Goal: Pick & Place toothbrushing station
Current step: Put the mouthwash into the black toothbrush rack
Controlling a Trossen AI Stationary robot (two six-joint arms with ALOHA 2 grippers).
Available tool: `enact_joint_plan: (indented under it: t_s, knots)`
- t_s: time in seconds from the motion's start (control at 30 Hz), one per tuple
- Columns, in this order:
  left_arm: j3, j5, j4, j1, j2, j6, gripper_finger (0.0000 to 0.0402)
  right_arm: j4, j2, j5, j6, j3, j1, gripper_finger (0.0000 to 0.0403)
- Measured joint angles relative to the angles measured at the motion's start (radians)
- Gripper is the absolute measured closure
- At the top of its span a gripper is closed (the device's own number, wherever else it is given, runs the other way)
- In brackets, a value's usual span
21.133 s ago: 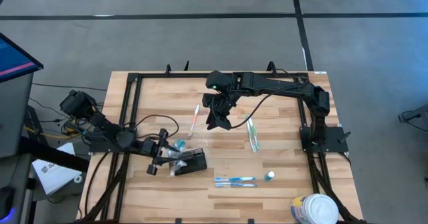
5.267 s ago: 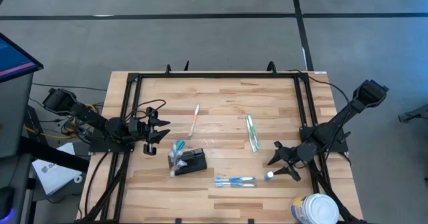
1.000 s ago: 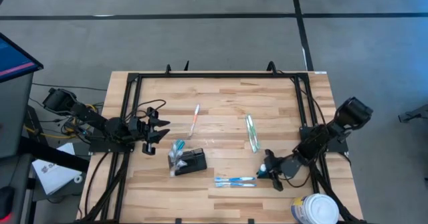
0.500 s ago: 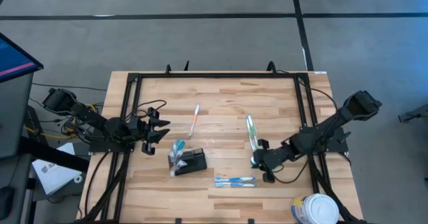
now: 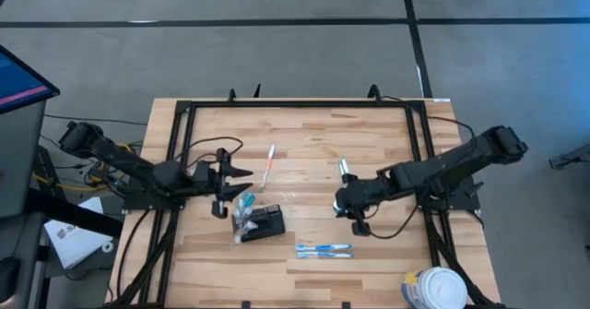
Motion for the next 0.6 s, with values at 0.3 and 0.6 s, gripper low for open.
enact_joint_plan:
  t_s: [0.3, 0.6]
  knots:
    - [0.265, 0.009, -0.488, 0.040, 0.000, -0.073, 0.0270, -0.091, 0.000, -0.055, -0.094, 0.147, -0.065, 0.0351]
    - [0.484, 0.282, -0.785, 0.197, 0.069, -0.180, 0.0270, -0.157, 0.105, -0.076, -0.161, 0.296, -0.104, 0.0351]
